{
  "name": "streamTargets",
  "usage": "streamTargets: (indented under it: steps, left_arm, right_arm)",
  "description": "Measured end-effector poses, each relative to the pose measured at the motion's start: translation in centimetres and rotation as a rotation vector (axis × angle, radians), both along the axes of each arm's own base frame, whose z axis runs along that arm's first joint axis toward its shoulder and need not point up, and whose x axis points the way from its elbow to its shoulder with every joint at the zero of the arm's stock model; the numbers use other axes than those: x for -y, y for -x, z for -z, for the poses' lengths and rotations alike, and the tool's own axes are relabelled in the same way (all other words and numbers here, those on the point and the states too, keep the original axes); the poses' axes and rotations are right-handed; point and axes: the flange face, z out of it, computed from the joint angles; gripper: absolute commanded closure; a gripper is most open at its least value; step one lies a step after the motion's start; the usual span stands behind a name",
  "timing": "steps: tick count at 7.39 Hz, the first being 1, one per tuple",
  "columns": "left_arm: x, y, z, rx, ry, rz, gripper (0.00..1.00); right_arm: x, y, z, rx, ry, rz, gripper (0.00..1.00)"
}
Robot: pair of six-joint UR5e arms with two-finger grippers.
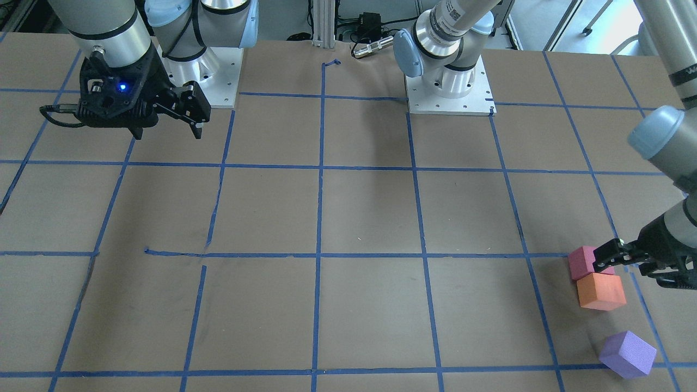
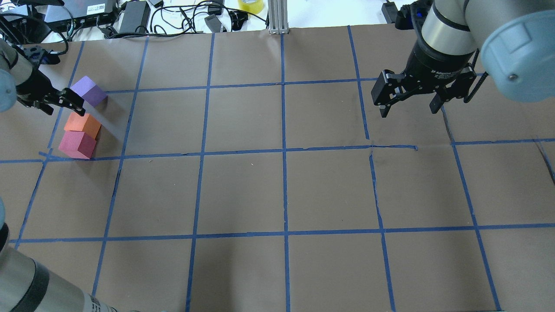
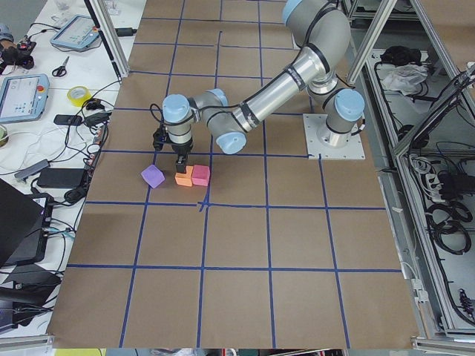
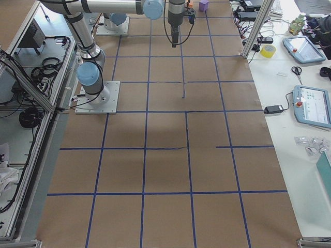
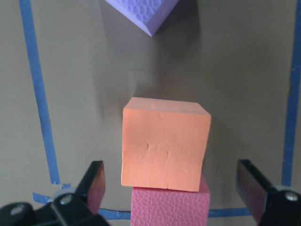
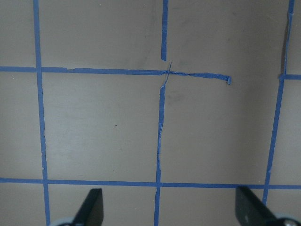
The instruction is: Arrange blocks in a line
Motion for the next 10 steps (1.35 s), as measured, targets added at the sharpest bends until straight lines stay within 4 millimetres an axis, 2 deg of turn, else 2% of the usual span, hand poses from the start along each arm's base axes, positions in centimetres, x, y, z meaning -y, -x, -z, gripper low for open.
streamTargets:
  steps: [1, 2, 3, 5, 6, 7, 8, 10]
  left_arm:
    - [-1.2, 3.6, -5.2, 0.002, 0.001, 0.021, 0.0]
    - [-2.5, 8.2, -9.9, 0.013, 0.024, 0.023, 0.0]
    - [-4.4, 14.1, -13.6, 0.03, 0.027, 0.035, 0.0]
    - [-9.9, 25.9, -17.8, 0.075, -0.01, 0.037, 0.0]
    - [-12.3, 30.3, -18.6, 0.072, -0.013, -0.007, 0.0]
    - [-13.8, 33.6, -18.7, 0.068, -0.012, -0.038, 0.0]
    - [-14.6, 35.4, -18.9, 0.065, -0.006, -0.043, 0.0]
    - [-14.6, 35.5, -20.3, 0.043, 0.037, -0.065, 0.0]
  right_arm:
    - [0.0, 0.0, 0.0, 0.0, 0.0, 0.0, 0.0]
    - [0.0, 0.0, 0.1, 0.0, -0.002, 0.0, 0.0]
    - [0.0, 0.0, 0.0, 0.0, -0.001, 0.0, 0.0]
    - [0.0, 0.0, 0.0, 0.0, 0.0, 0.0, 0.0]
    - [0.1, 0.0, -0.1, 0.001, 0.002, 0.0, 0.0]
    - [0.1, 0.0, -0.2, 0.004, 0.004, 0.001, 0.0]
    - [0.2, 0.0, -0.3, 0.006, 0.008, 0.002, 0.0]
    - [0.2, 0.0, -0.5, 0.009, 0.012, 0.003, 0.0]
